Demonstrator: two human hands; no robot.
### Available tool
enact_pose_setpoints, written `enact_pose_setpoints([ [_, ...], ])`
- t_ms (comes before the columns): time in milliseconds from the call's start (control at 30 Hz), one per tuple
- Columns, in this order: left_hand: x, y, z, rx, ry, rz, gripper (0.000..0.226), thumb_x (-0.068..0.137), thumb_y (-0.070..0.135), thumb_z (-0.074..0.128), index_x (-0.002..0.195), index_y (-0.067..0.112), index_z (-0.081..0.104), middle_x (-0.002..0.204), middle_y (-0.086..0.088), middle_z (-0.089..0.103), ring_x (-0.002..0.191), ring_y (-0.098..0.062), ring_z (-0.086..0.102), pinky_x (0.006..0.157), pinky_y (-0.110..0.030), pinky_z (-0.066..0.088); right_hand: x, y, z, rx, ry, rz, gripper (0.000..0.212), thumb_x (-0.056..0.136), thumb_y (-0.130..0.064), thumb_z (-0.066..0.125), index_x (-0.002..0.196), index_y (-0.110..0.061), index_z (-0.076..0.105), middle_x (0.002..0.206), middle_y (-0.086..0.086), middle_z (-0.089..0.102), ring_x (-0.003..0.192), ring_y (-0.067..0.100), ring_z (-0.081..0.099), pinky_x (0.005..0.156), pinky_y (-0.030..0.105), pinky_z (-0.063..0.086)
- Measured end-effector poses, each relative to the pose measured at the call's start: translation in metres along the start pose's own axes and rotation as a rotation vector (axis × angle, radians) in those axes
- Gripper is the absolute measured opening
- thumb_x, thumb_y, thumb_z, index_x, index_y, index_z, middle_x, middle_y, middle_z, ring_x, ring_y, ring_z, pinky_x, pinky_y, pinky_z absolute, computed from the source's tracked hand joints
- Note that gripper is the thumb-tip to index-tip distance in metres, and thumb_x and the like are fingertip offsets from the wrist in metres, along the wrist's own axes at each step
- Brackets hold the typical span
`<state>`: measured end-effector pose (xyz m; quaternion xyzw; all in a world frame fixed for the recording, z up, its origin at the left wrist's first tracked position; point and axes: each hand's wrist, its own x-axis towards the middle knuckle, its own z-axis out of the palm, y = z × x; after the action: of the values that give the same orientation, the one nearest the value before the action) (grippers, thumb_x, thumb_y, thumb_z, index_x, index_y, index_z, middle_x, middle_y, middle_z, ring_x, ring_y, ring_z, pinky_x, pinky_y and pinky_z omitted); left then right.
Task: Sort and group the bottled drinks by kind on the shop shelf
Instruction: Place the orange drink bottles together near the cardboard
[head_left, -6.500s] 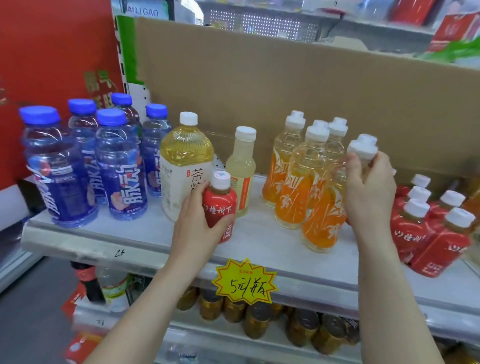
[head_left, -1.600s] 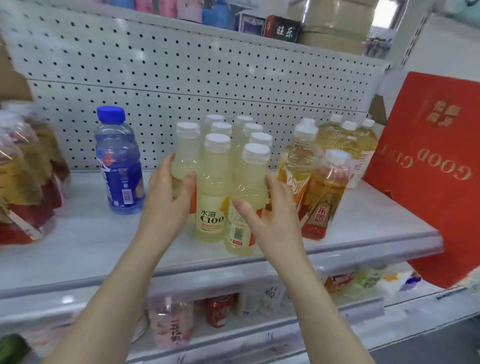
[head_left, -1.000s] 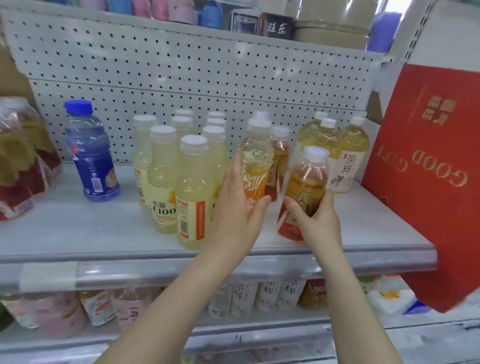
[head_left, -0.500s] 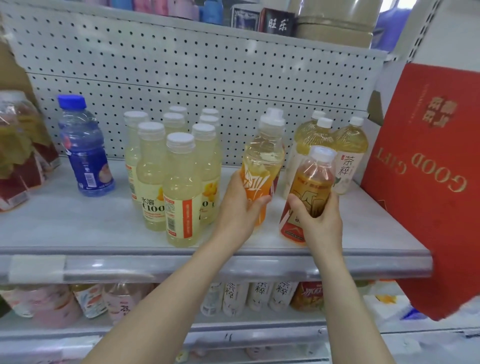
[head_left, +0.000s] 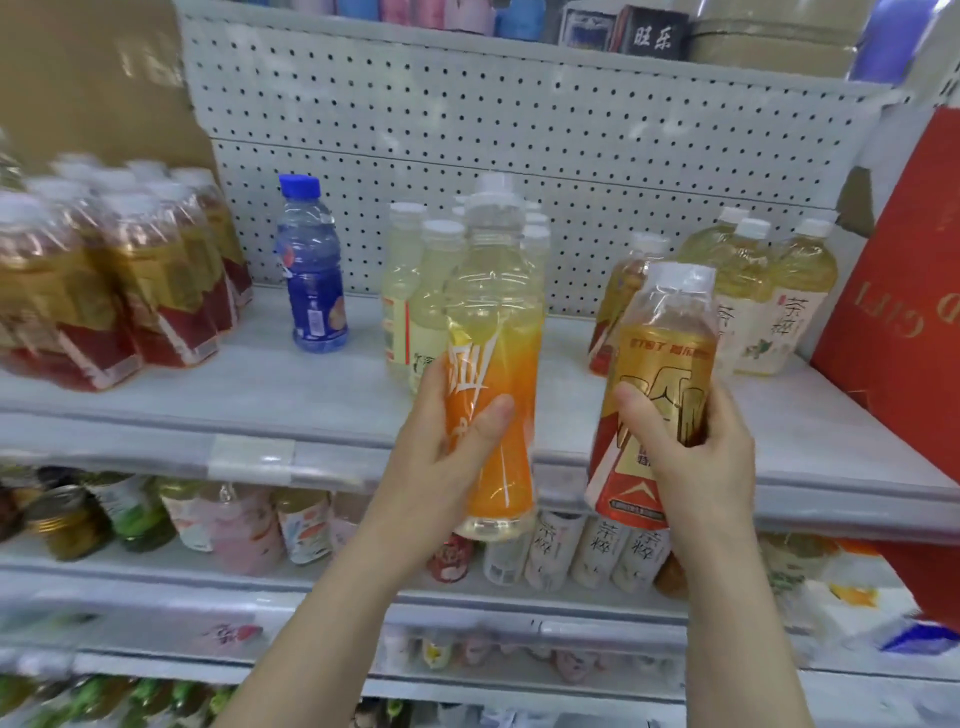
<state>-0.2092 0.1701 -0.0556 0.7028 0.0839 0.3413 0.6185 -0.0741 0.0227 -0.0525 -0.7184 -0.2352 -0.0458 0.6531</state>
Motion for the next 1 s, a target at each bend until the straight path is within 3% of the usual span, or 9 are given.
enact_pose_setpoints([
  [100,-0.028,-0.007,-0.047,-0.029,0.038,-0.073,0.046,0.094,0.046,0.059,0.136,0.040,0.043,0.120,0.020,0.066,0.108,-0.004,0.067,0.084,-0.027,0.058,-0.031,-0.016,0.033,-0.009,-0.074,-0.001,0.050,0.063,-0.068,0.073,0.103,-0.040,0.064,0.093,-0.013,0.073,0.084,0.011,0.072,0.074,0.039,0.059],
  [200,-0.057,-0.011,-0.101,-0.034,0.120,-0.121,0.047,0.088,0.043,0.060,0.132,0.032,0.050,0.114,0.010,0.070,0.104,-0.012,0.069,0.082,-0.032,0.058,-0.062,-0.033,0.074,0.001,-0.137,0.001,0.052,0.062,-0.069,0.072,0.104,-0.040,0.064,0.095,-0.011,0.073,0.086,0.014,0.072,0.079,0.048,0.060],
  [333,-0.097,-0.008,-0.183,0.008,0.246,-0.156,0.046,0.085,0.049,0.063,0.128,0.035,0.054,0.114,0.009,0.069,0.106,-0.014,0.067,0.093,-0.044,0.056,-0.109,-0.055,0.143,0.043,-0.193,0.034,0.051,0.060,-0.069,0.072,0.102,-0.042,0.064,0.094,-0.013,0.073,0.085,0.011,0.071,0.082,0.049,0.060],
  [533,-0.151,0.000,-0.301,0.023,0.401,-0.203,0.053,0.083,0.057,0.070,0.130,0.045,0.050,0.121,0.017,0.066,0.111,-0.003,0.065,0.093,-0.031,0.055,-0.177,-0.082,0.246,0.109,-0.279,0.064,0.048,0.063,-0.066,0.074,0.101,-0.040,0.060,0.093,-0.018,0.072,0.082,0.008,0.071,0.082,0.049,0.060],
  [600,-0.163,0.003,-0.332,0.021,0.419,-0.227,0.065,0.082,0.056,0.069,0.140,0.041,0.044,0.130,0.016,0.062,0.117,-0.006,0.062,0.099,-0.035,0.052,-0.188,-0.092,0.273,0.119,-0.299,0.063,0.045,0.068,-0.062,0.077,0.103,-0.041,0.057,0.094,-0.020,0.071,0.081,0.005,0.071,0.080,0.045,0.060],
  [733,-0.171,0.013,-0.376,0.007,0.431,-0.208,0.041,0.090,0.039,0.064,0.127,0.043,0.049,0.110,0.024,0.070,0.101,-0.002,0.068,0.076,-0.022,0.057,-0.183,-0.114,0.314,0.139,-0.276,0.030,0.043,0.081,-0.037,0.082,0.113,-0.030,0.055,0.088,-0.013,0.070,0.075,-0.006,0.067,0.071,0.029,0.052],
  [800,-0.168,0.016,-0.392,0.020,0.435,-0.193,0.035,0.088,0.033,0.057,0.121,0.042,0.050,0.102,0.025,0.070,0.094,-0.001,0.069,0.069,-0.016,0.055,-0.168,-0.125,0.331,0.127,-0.255,-0.019,0.055,0.077,-0.043,0.084,0.121,-0.031,0.054,0.101,-0.015,0.069,0.087,-0.006,0.067,0.078,0.030,0.054],
  [933,-0.157,0.014,-0.416,0.018,0.458,-0.181,0.039,0.087,0.035,0.057,0.126,0.038,0.050,0.110,0.015,0.070,0.098,-0.004,0.069,0.071,-0.018,0.057,-0.128,-0.133,0.368,0.055,-0.250,-0.103,0.063,0.074,-0.051,0.083,0.127,-0.041,0.050,0.121,-0.016,0.064,0.110,0.003,0.062,0.095,0.040,0.056],
  [1000,-0.150,0.012,-0.424,0.018,0.462,-0.182,0.039,0.088,0.034,0.057,0.125,0.041,0.049,0.108,0.019,0.069,0.097,-0.002,0.068,0.070,-0.018,0.057,-0.110,-0.129,0.388,0.035,-0.251,-0.100,0.067,0.075,-0.047,0.083,0.132,-0.038,0.050,0.125,-0.014,0.063,0.114,0.005,0.061,0.098,0.041,0.054],
])
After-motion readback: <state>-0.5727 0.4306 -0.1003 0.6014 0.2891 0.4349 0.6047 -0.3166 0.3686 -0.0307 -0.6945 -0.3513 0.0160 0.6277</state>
